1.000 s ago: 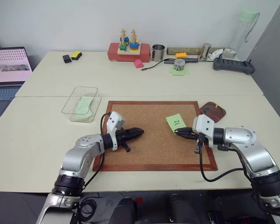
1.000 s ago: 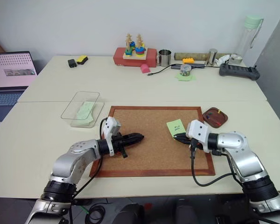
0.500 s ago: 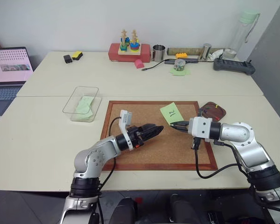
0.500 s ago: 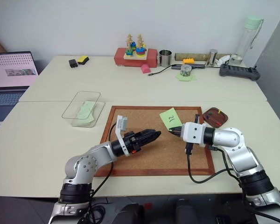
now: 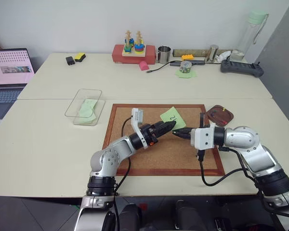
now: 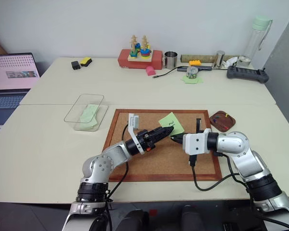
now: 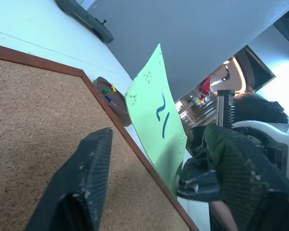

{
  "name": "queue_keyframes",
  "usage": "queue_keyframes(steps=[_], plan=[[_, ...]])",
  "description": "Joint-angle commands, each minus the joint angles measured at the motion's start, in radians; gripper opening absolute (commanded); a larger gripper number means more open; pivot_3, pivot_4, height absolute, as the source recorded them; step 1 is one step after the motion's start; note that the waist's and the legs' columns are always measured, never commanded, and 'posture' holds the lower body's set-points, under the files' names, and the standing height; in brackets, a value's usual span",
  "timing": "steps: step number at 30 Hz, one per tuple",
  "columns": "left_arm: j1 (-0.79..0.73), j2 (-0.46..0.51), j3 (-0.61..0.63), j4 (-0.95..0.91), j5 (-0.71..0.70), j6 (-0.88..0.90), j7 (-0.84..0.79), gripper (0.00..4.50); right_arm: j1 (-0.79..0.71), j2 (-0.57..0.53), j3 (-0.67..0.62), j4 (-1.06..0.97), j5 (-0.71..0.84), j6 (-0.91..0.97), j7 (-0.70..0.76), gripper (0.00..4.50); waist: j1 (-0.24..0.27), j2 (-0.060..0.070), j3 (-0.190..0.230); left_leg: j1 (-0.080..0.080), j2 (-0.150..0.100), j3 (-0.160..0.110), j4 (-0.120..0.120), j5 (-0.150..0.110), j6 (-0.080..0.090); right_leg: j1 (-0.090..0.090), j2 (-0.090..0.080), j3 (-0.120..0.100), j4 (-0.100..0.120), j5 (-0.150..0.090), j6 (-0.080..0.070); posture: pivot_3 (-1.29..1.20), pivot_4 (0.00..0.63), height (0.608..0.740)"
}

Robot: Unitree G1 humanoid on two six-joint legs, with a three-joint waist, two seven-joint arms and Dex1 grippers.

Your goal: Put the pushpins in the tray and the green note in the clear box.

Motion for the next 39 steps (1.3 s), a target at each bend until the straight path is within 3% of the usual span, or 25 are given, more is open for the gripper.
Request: queue_keyframes(steps=[1, 13, 19, 27, 34, 39], plan=[[-0.013, -0.001, -0.012, -0.011, -0.005, -0.020, -0.016, 2.31, -0.024, -0.001, -0.004, -0.007, -0.008, -0.038, -0.010, 0.00, 0.000, 0.000, 0.000, 0.000, 0.000, 0.000, 0.000, 0.000, 0.000, 0.000, 0.000, 0.000, 0.000, 0.000, 0.000, 0.00, 0.150, 0.740], [0.006, 0.011, -0.034, -0.028, -0.009, -0.011, -0.031, 0.11, -0.029, 0.005, -0.002, 0.013, -0.014, -0.064, -0.018, 0.00, 0.000, 0.000, 0.000, 0.000, 0.000, 0.000, 0.000, 0.000, 0.000, 0.000, 0.000, 0.000, 0.000, 0.000, 0.000, 0.00, 0.150, 0.740], [0.012, 0.017, -0.042, -0.028, -0.002, -0.012, -0.034, 0.05, -0.033, 0.009, -0.004, 0.018, -0.013, -0.072, -0.022, 0.00, 0.000, 0.000, 0.000, 0.000, 0.000, 0.000, 0.000, 0.000, 0.000, 0.000, 0.000, 0.000, 0.000, 0.000, 0.000, 0.00, 0.150, 0.740], [0.007, 0.035, -0.080, 0.053, 0.129, -0.131, -0.007, 0.05, -0.036, 0.025, -0.053, -0.019, 0.057, -0.027, -0.035, 0.00, 0.000, 0.000, 0.000, 0.000, 0.000, 0.000, 0.000, 0.000, 0.000, 0.000, 0.000, 0.000, 0.000, 0.000, 0.000, 0.00, 0.150, 0.740], [-0.005, 0.024, -0.086, 0.086, 0.170, -0.180, -0.010, 0.05, -0.018, 0.029, -0.167, -0.125, 0.233, 0.286, -0.077, 0.00, 0.001, 0.000, 0.000, 0.000, 0.000, -0.002, 0.000, 0.000, 0.000, 0.000, 0.000, 0.000, 0.000, 0.000, 0.000, 0.00, 0.150, 0.740], [-0.009, 0.047, -0.069, -0.033, 0.106, -0.123, -0.026, 0.05, -0.041, -0.034, -0.266, 0.019, 0.177, 0.525, -0.198, 0.00, 0.003, 0.000, 0.000, 0.000, 0.000, -0.001, 0.000, 0.000, 0.000, 0.000, 0.000, 0.000, 0.000, 0.000, 0.000, 0.00, 0.150, 0.740]])
